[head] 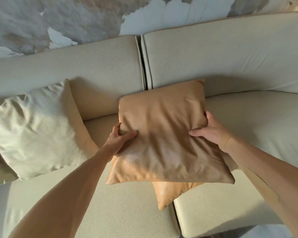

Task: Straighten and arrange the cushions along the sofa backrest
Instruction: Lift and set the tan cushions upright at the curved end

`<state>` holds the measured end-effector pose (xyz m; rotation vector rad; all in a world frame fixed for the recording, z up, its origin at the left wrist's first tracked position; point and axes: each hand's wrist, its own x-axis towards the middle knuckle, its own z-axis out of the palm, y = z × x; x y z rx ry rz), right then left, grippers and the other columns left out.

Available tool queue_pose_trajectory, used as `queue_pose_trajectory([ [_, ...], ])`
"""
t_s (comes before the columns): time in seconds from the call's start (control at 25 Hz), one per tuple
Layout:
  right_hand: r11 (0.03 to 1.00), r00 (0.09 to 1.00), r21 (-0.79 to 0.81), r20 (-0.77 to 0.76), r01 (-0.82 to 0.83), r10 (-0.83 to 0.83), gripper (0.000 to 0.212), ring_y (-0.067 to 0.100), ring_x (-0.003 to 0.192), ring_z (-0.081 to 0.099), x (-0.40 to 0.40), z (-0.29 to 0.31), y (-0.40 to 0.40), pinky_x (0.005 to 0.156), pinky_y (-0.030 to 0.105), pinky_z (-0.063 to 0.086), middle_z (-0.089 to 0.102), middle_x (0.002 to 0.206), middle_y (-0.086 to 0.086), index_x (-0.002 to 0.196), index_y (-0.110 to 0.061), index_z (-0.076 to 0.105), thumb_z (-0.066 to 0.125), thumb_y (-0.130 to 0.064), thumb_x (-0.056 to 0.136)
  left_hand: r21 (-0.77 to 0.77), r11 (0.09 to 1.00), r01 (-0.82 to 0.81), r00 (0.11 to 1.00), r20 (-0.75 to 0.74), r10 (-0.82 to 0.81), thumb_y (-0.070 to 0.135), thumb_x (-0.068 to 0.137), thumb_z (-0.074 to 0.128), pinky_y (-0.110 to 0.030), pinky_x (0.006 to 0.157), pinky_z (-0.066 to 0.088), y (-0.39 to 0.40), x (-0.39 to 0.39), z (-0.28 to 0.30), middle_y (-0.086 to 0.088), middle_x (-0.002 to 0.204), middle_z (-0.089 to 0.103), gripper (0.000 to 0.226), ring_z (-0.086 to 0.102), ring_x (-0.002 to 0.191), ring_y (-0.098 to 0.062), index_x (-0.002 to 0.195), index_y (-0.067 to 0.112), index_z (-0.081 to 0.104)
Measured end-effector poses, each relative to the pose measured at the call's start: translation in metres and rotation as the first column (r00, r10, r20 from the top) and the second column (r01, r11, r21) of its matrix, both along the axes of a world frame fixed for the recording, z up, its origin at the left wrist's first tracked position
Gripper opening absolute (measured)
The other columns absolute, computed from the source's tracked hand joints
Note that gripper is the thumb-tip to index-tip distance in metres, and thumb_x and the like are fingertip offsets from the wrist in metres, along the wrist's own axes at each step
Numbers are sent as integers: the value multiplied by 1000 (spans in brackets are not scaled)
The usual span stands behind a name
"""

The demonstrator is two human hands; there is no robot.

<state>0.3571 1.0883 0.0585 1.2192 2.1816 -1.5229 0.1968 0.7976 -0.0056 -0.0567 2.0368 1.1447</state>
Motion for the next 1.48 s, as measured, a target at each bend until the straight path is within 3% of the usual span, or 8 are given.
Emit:
queue_pose_trajectory([
  [0.24, 1000, 997, -5, -77, -1, 1, 106, 16, 106, 48, 35, 57, 32, 91, 26, 34, 50, 127, -4, 152, -26, 19, 84, -11, 70, 8, 999, -32, 996, -84, 33, 69, 45, 82, -44, 106, 45, 29, 37, 53, 1, 134, 55, 117, 56, 119, -22, 146, 35, 36],
  [0.36, 1000, 993, -17, -116, 8, -10, 107, 18, 108, 50, 66, 94, 68, 92, 28, 38, 48, 133, -3, 149, -25, 20, 86, -10, 66, 48, 998, -44, 990, -134, 51, 65, 42, 86, -41, 106, 46, 66, 65, 92, 0, 134, 55, 118, 57, 119, -20, 145, 33, 37],
  [0.6, 991, 978, 37, -169, 131, -124, 98, 20, 107, 56, 133, 171, 143, 92, 32, 41, 54, 126, -2, 137, -27, 26, 85, -50, 62, 122, 992, 24, 970, -243, 7, 60, 40, 87, -42, 104, 47, 161, 115, 169, -5, 133, 54, 113, 57, 118, -22, 138, 34, 38],
  [0.84, 950, 951, 153, -194, 273, -242, 102, 25, 111, 58, 187, 215, 185, 99, 41, 45, 56, 130, 0, 137, -30, 22, 85, -54, 60, 178, 974, 142, 940, -334, -75, 63, 39, 87, -47, 103, 48, 233, 140, 209, -5, 131, 52, 108, 56, 118, -25, 132, 42, 37],
  [1.0, 921, 911, 141, -259, 363, -320, 118, 25, 122, 53, 216, 226, 213, 107, 43, 40, 53, 136, -4, 148, -31, 16, 88, -50, 56, 169, 966, 194, 913, -392, -114, 64, 36, 81, -48, 101, 48, 276, 158, 224, -5, 131, 51, 113, 56, 117, -26, 136, 36, 36],
  [1.28, 925, 899, 119, -312, 360, -309, 124, 20, 117, 56, 243, 221, 291, 106, 42, 42, 57, 128, -7, 144, -33, 26, 90, -48, 39, 193, 960, 202, 901, -422, -105, 63, 35, 84, -46, 100, 48, 348, 190, 222, -3, 129, 48, 108, 54, 116, -24, 128, 39, 33],
  [1.48, 947, 918, 111, -305, 300, -255, 118, 23, 117, 56, 260, 183, 390, 104, 43, 43, 58, 128, -7, 141, -38, 27, 91, -46, 42, 151, 983, 107, 898, -439, -30, 58, 37, 82, -45, 106, 39, 435, 233, 193, -1, 128, 44, 107, 43, 122, -23, 128, 36, 31],
])
